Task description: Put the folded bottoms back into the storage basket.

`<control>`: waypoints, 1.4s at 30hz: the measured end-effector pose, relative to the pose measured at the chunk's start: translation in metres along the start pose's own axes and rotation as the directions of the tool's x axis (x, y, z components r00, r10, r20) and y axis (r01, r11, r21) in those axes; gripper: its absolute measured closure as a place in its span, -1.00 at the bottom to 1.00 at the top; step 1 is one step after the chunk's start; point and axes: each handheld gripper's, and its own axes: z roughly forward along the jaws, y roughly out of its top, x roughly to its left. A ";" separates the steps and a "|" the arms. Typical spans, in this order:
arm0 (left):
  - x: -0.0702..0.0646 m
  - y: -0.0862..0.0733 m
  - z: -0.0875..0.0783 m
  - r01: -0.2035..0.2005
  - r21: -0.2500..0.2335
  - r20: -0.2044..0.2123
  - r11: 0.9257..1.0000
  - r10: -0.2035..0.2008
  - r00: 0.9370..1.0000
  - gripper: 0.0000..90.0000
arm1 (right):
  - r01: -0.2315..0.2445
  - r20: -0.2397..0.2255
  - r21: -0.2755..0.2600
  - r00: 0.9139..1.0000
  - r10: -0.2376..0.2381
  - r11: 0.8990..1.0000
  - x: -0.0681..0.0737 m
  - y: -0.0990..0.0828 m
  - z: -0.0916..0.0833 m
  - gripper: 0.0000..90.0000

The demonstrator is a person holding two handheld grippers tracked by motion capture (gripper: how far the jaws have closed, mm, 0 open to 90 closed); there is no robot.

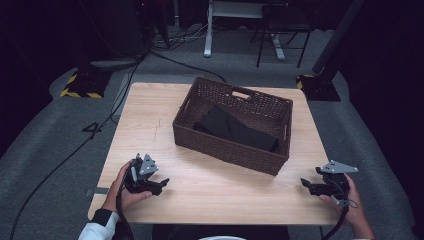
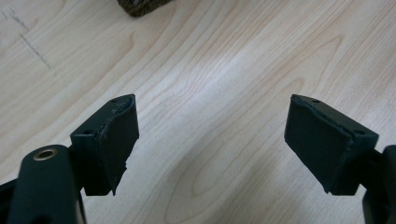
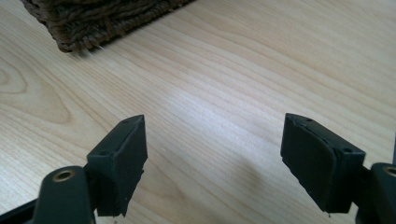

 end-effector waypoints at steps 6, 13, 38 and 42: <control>0.006 -0.015 0.004 0.045 0.011 0.018 0.999 -0.045 0.999 -0.61 | -0.060 0.004 -0.006 0.998 0.060 0.998 -0.009 -0.015 0.001 -0.51; 0.013 -0.032 0.007 0.100 -0.004 0.051 0.995 -0.100 0.994 -0.65 | -0.114 -0.002 -0.050 0.993 0.114 0.992 -0.013 -0.027 0.000 -0.57; 0.013 -0.033 0.008 0.109 -0.015 0.031 0.994 -0.108 0.994 -0.68 | -0.127 0.016 -0.046 0.992 0.128 0.991 -0.011 -0.026 0.002 -0.61; 0.013 -0.033 0.008 0.110 -0.014 0.031 0.994 -0.110 0.993 -0.68 | -0.127 0.016 -0.046 0.992 0.128 0.991 -0.011 -0.026 0.002 -0.61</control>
